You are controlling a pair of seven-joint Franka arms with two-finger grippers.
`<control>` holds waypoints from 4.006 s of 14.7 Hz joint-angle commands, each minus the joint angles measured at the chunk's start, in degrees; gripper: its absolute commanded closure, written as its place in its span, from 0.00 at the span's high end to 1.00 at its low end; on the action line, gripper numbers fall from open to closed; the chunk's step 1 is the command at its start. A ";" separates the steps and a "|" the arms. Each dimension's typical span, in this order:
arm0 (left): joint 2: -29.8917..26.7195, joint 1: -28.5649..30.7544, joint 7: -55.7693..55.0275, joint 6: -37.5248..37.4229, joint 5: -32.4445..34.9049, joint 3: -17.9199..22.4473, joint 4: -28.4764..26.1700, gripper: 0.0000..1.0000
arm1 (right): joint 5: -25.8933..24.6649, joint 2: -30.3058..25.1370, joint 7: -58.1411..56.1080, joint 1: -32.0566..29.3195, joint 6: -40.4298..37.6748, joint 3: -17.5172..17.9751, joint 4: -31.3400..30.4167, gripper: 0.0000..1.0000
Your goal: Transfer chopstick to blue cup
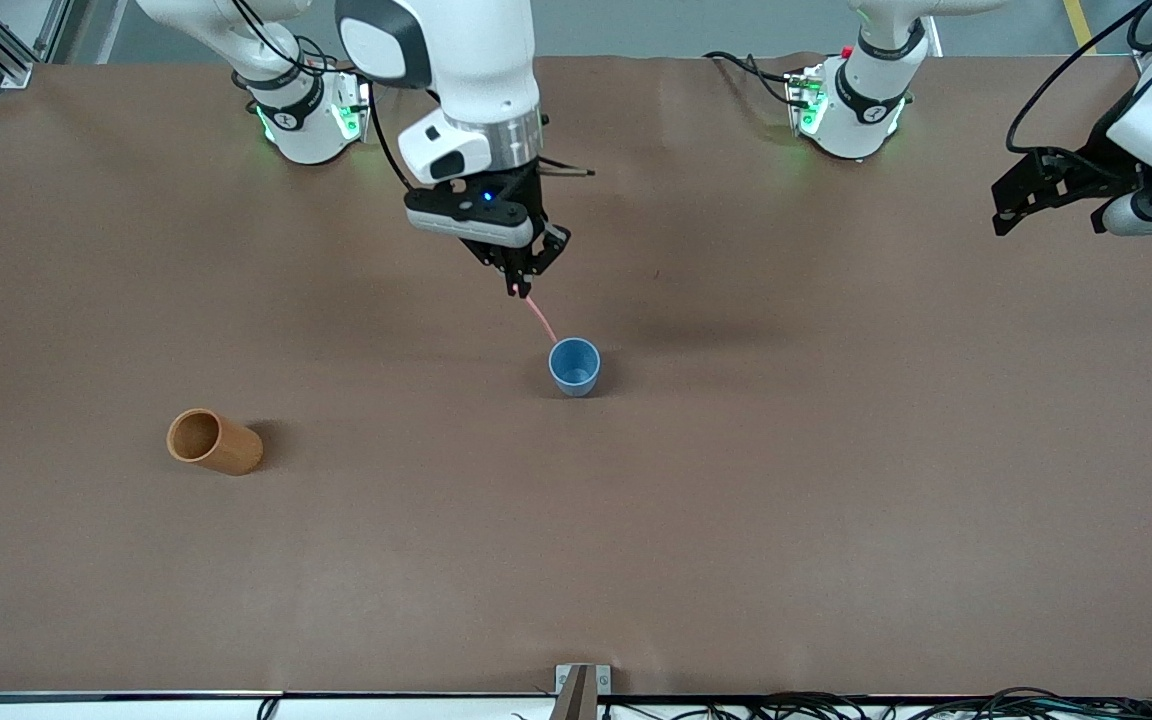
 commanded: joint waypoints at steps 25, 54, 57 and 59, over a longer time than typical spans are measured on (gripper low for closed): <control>-1.02 2.52 2.08 2.11 -0.88 1.02 -4.23 1.00 | -13.62 15.16 2.91 1.63 4.15 0.72 1.58 0.74; 0.12 2.60 2.96 0.53 -0.53 0.58 -2.21 1.00 | 32.07 -16.92 -70.28 -6.99 -37.93 -43.82 13.01 1.00; 0.12 2.69 3.05 0.53 -0.53 0.58 -2.21 1.00 | 33.66 -18.50 -76.88 -6.90 -40.05 -48.14 12.66 1.00; 0.12 2.61 3.05 0.53 -0.53 0.58 -2.21 1.00 | 33.66 -19.91 -77.07 -6.90 -39.97 -48.49 11.35 1.00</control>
